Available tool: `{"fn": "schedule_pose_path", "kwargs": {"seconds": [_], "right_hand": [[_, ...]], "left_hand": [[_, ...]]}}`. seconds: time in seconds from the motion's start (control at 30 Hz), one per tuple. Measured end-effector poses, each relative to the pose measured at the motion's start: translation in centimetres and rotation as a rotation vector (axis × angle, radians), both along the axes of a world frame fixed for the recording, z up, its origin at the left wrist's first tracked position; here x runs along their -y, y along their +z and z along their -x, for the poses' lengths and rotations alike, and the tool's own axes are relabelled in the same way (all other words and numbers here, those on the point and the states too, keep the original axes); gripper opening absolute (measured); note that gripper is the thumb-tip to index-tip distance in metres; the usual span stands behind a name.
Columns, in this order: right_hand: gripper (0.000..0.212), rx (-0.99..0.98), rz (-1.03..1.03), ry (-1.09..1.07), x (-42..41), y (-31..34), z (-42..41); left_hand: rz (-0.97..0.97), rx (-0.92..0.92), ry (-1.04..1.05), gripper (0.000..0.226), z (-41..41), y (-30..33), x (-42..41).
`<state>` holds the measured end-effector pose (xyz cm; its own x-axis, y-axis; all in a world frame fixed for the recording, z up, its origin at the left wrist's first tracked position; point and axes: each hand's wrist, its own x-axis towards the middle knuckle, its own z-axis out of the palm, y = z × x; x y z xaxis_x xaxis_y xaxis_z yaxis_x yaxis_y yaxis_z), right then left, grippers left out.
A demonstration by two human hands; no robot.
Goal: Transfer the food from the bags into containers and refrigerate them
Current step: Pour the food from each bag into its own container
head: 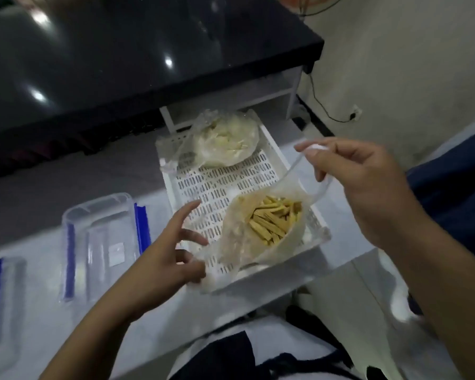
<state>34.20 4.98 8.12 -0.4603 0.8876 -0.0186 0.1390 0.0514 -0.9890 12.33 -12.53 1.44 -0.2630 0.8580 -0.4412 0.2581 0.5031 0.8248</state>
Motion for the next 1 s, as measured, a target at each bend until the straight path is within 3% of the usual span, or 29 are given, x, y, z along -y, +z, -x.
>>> {"fn": "schedule_pose_path", "kwargs": {"seconds": [0.13, 0.27, 0.37, 0.53, 0.67, 0.87, 1.0], "right_hand": [[0.029, -0.075, 0.119, 0.298, -2.6, 1.6, 1.2], [0.021, -0.101, 0.169, 0.563, -3.9, 1.6, 0.8], [0.032, -0.11, 0.151, 0.678, -4.7, 1.5, 0.5], [0.048, -0.167, 0.008, 0.734, -5.8, 2.4, 0.4], [0.017, -0.3, -0.117, 0.724, -6.4, 4.0, 1.0], [0.03, -0.175, -0.224, 0.526, -5.7, 1.2, 4.0], [0.034, -0.074, -0.159, 0.659, -5.3, -1.2, 5.8]], "left_hand": [[-0.024, 0.07, 0.277, 0.071, -1.4, 2.2, 1.6], [-0.311, 0.228, 0.673, 0.062, -4.0, 5.3, 1.2], [-0.494, 0.335, 0.775, 0.052, -5.5, 7.7, -0.8], [-0.626, 0.289, 0.594, 0.053, -6.6, 12.1, -4.4], [-0.719, 0.188, 0.432, 0.06, -6.1, 14.8, -5.9], [-0.536, 0.161, 0.247, 0.064, -4.9, 13.9, -7.8], [-0.426, 0.16, 0.132, 0.063, -4.2, 12.2, -8.8]]}}
